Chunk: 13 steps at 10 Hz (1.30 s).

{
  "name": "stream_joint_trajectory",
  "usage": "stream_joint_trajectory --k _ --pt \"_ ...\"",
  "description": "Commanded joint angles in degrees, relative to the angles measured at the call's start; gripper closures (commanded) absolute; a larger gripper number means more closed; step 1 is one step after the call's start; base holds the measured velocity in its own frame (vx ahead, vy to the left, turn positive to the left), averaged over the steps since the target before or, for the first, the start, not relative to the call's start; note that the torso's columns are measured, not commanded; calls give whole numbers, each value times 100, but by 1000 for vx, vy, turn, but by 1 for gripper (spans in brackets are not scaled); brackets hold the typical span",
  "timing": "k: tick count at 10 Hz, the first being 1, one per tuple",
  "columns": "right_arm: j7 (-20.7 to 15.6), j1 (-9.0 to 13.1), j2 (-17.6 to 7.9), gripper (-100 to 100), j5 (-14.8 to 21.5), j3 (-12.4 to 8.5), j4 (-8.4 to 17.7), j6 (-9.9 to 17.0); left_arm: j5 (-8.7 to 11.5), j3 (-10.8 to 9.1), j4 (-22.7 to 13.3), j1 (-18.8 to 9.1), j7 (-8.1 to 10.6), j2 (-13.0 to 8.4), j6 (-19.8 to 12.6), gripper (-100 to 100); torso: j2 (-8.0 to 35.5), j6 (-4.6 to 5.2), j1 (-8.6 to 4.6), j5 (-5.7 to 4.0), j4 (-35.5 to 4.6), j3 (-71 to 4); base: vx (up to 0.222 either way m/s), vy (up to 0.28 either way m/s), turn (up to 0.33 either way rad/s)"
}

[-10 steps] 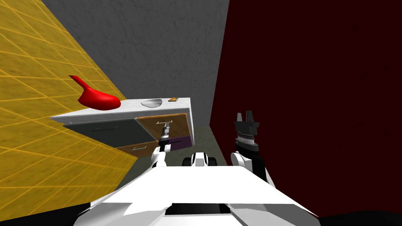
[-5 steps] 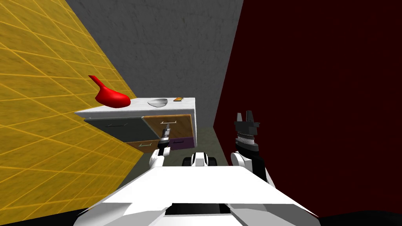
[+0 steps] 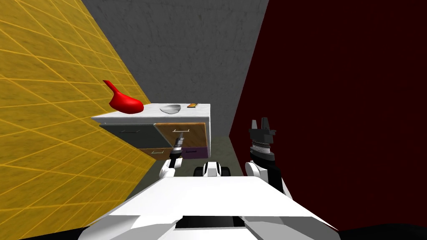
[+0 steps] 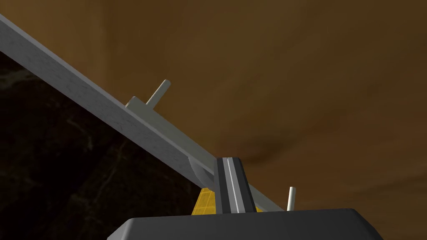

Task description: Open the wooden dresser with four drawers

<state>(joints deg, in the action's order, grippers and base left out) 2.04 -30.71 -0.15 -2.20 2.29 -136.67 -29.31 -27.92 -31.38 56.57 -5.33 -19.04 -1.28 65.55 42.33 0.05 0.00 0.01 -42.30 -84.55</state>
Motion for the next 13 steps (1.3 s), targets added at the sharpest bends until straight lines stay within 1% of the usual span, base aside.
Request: stream_joint_trajectory --k 1,2,3,4,5,6,7,8,9,10,11,12,13 --pt "0 -2 0 0 0 -1 0 0 242 460 145 283 -73 -54 41 100 -10 -11 4 0 3 -5 96 11 199" --pt "0 -1 0 0 0 0 0 0 242 605 145 283 -73 -54 41 100 -11 -2 2 0 3 -7 42 9 0" --pt "0 0 0 0 0 0 0 0 455 791 418 556 -131 -46 22 100 5 0 -2 -1 -1 3 78 15 309" --pt "0 -2 0 0 0 -1 0 0 455 966 418 607 -131 -46 22 100 -3 -11 3 -1 1 0 82 3 157" --pt "0 0 0 0 0 0 0 0 455 1120 418 607 -131 -46 22 100 -6 0 -2 -1 1 -3 37 -3 -42" --pt "0 0 0 0 0 0 0 0 668 1300 690 871 -189 -37 3 100 4 0 -5 -2 -1 2 79 13 288" --pt "0 -1 0 0 0 -1 0 0 668 1484 690 931 -189 -37 3 100 -7 -11 4 -1 2 -3 79 -3 180" --pt "0 0 0 0 0 0 0 0 668 1635 690 931 -189 -37 3 100 -9 -1 -1 0 3 -5 38 -8 -22" --pt "0 1 0 0 0 0 0 0 881 1809 912 1165 -247 -29 -16 100 2 -1 -4 -1 -1 1 86 5 322" --pt "0 -2 0 0 0 -1 0 0 881 1986 963 1255 -247 -29 -16 100 -10 -11 4 -1 2 -5 87 -1 146" --pt "0 0 0 0 0 0 0 0 881 2150 963 1255 -247 -29 -16 100 -10 -1 1 0 3 -6 41 -2 -41" --pt "0 1 0 0 0 0 0 0 1095 2317 1167 1487 -305 -20 -35 100 4 -1 0 -1 -1 2 74 8 315" --pt "0 -1 0 0 0 -1 0 0 1095 2479 1236 1579 -305 -20 -35 100 -5 -11 5 0 1 -2 96 -4 166"
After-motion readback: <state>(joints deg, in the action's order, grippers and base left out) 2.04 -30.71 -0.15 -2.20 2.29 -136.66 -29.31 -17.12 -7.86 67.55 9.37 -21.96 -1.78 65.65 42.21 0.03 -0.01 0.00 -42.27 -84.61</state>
